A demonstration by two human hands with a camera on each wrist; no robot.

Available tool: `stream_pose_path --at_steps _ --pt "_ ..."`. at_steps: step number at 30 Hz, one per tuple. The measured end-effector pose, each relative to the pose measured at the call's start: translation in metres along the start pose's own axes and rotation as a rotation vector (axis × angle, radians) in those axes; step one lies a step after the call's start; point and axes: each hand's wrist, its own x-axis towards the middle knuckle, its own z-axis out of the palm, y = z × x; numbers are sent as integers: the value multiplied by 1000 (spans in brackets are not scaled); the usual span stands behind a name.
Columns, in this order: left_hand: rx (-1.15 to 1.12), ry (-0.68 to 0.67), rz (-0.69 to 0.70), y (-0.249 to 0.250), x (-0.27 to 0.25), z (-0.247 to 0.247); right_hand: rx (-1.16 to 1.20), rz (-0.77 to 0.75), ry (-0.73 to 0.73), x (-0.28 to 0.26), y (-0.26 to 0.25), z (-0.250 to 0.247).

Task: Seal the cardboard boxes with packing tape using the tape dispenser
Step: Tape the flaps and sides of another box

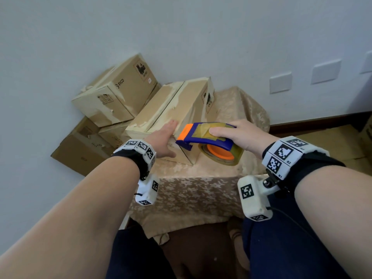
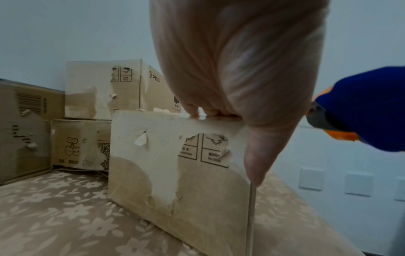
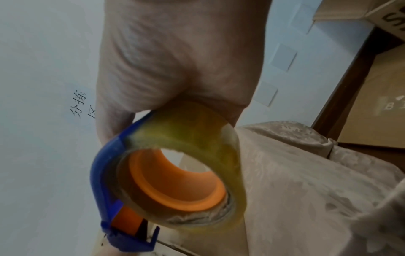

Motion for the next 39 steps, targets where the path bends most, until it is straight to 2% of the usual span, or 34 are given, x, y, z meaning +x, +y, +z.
stream_pose_path --at_steps 10,18,21,27,35,39 --pt "-8 -53 -36 -5 3 -1 -77 48 15 3 4 -2" --pt "-266 -108 -81 -2 9 -22 -139 88 22 24 0 23" --pt "-229 -18 -92 -5 10 -22 -168 95 26 31 -5 30" --pt "48 179 -136 4 19 -6 -222 116 63 40 -14 33" --pt "94 231 -140 9 27 -8 -217 177 89 45 -30 35" --pt "129 214 -148 10 31 -13 -219 202 77 46 -43 36"
